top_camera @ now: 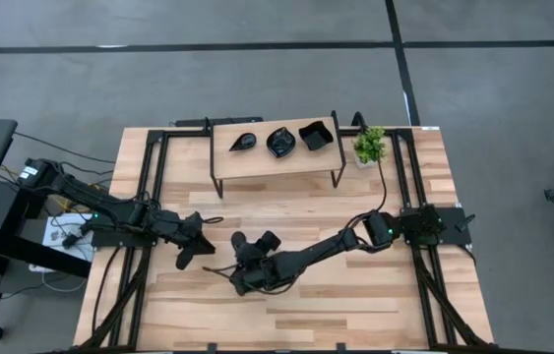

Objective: Pick & Place Mini shaped plates
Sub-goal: Stack the black drop shaped plate on the black drop shaped plate on the shelf

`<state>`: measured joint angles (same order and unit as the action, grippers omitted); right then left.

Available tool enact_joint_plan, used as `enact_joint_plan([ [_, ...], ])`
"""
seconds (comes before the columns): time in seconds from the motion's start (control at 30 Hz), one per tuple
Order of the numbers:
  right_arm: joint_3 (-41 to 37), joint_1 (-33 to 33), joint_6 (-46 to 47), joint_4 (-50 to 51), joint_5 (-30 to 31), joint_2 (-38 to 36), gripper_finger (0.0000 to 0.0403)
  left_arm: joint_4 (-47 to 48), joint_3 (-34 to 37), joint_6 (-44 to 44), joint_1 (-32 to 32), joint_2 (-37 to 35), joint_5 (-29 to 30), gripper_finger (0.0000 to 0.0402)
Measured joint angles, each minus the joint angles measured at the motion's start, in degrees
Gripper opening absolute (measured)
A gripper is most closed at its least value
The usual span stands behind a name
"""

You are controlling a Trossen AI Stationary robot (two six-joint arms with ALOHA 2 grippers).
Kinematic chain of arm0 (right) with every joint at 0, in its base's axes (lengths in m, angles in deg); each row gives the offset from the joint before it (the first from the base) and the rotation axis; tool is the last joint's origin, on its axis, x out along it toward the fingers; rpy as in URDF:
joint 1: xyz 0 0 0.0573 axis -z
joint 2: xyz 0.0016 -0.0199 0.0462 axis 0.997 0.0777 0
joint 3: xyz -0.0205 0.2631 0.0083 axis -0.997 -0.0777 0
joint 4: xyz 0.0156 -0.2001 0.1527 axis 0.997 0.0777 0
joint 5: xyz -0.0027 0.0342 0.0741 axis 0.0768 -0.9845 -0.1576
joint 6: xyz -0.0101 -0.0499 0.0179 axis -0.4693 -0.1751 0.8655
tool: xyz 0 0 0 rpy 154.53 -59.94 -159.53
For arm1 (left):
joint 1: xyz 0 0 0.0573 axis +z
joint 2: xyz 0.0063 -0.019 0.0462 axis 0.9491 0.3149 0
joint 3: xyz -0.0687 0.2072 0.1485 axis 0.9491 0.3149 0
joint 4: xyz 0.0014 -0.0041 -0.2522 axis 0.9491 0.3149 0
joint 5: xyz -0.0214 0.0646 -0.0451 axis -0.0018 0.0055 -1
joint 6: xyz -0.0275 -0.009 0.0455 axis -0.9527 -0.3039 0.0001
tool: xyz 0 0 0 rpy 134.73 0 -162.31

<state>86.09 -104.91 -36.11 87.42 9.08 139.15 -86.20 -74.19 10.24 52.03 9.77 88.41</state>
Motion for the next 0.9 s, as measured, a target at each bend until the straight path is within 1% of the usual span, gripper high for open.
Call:
enact_joint_plan([
  [0.23,0.25,1.33,6.46,10.66,1.58,-0.25,0.0233,0.0,0.02,-0.04,0.0,-0.02,0.02,0.0053],
  [0.5,0.12,1.6,7.09,20.69,5.68,-0.9,0.0233,0.0,0.02,0.15,0.0,-0.02,0.02,0.0053],
  [0.63,-0.11,1.72,7.94,29.03,5.78,-2.18,0.0233,-0.02,0.02,0.9,0.0,-0.02,0.02,0.0053],
  [0.77,-0.17,1.67,15.01,41.74,7.48,-5.0,0.0233,-0.69,0.02,1.44,0.0,0.0,0.04,0.0053],
  [0.83,-0.17,1.65,18.19,47.24,8.15,-6.84,0.0233,-1.33,0.01,1.44,-0.01,0.38,1.27,0.0053],
  [0.9,-0.13,1.92,18.94,51.15,6.89,-8.55,0.0233,-1.96,0.04,1.44,0.01,0.82,3.03,0.0053],
])
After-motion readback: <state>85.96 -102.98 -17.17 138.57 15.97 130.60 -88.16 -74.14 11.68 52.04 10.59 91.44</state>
